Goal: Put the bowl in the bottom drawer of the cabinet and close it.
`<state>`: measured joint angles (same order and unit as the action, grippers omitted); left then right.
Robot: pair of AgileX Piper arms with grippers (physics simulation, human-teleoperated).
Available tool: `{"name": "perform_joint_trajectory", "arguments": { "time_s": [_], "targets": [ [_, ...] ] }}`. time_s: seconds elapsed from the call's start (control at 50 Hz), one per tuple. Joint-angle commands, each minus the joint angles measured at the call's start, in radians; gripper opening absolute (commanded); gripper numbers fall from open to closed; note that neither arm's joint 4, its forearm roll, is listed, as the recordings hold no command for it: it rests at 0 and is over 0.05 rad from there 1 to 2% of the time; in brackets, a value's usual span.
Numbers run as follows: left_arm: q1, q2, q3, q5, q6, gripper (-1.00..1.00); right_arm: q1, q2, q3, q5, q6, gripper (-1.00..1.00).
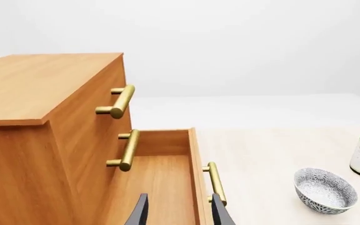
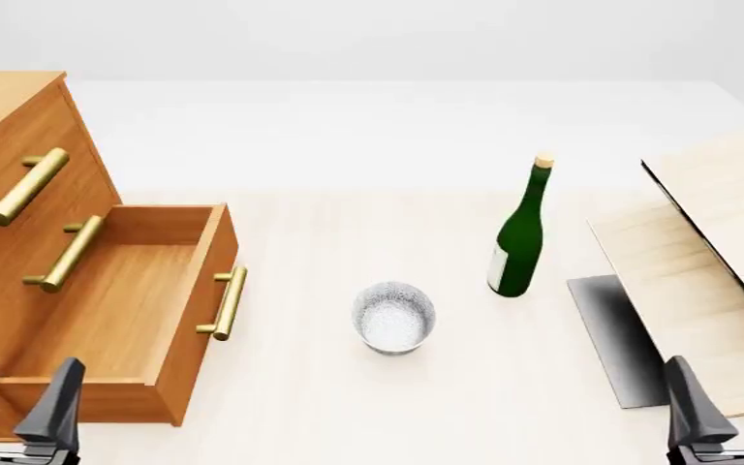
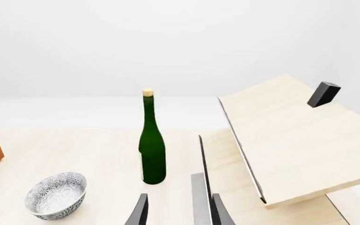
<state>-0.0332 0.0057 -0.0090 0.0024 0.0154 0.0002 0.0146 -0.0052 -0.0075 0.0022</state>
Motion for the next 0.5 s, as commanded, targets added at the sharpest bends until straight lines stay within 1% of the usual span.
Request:
{"name": "perform_joint_trajectory", "arguments": {
  "time_s": [0.02, 0.14, 0.16, 0.2, 0.22, 0.24, 0.26, 0.28, 0.32, 0.36, 0.42, 0.46, 0.48, 0.5],
  "targets": [
    [-0.002, -0.004, -0.007, 0.003, 0.015, 1.0, 0.0, -0.001, 0.001, 0.001, -0.001, 1.0],
    [-0.005, -0.001, -0.087, 0.071, -0.001, 1.0, 0.0, -0.001, 0.001, 0.001, 0.0, 1.0],
    [-0.034, -0.002, -0.107, 0.083, 0.036, 1.0, 0.0, -0.002, 0.001, 0.001, 0.0, 1.0],
    [-0.045, -0.003, -0.118, 0.085, 0.047, 1.0, 0.0, -0.002, 0.001, 0.001, 0.0, 1.0],
    [-0.061, -0.003, -0.15, 0.111, 0.025, 1.0, 0.0, -0.002, 0.001, 0.001, 0.0, 1.0],
    [-0.068, -0.003, -0.162, 0.122, 0.016, 1.0, 0.0, -0.002, 0.001, 0.001, 0.0, 1.0],
    [-0.068, -0.003, -0.162, 0.122, 0.016, 1.0, 0.0, -0.002, 0.001, 0.001, 0.0, 1.0],
    [-0.095, -0.004, -0.186, 0.137, 0.029, 1.0, 0.001, -0.002, 0.001, 0.001, 0.0, 1.0],
    [-0.098, -0.004, -0.194, 0.142, 0.034, 1.0, 0.0, -0.002, 0.001, 0.001, 0.0, 1.0],
    [-0.11, -0.002, -0.21, 0.16, 0.017, 1.0, 0.0, -0.002, 0.001, 0.001, 0.0, 1.0],
    [-0.123, -0.005, -0.237, 0.187, 0.016, 1.0, 0.0, -0.002, 0.001, 0.001, 0.0, 1.0],
    [-0.132, -0.003, -0.257, 0.207, 0.001, 1.0, 0.0, -0.002, 0.001, 0.001, 0.0, 1.0],
    [-0.133, 0.003, -0.267, 0.22, -0.032, 1.0, 0.0, -0.002, 0.001, 0.001, 0.0, 1.0],
    [-0.134, 0.076, -0.273, 0.21, -0.095, 1.0, 0.001, -0.002, 0.001, 0.001, 0.0, 1.0]
  ]
}}
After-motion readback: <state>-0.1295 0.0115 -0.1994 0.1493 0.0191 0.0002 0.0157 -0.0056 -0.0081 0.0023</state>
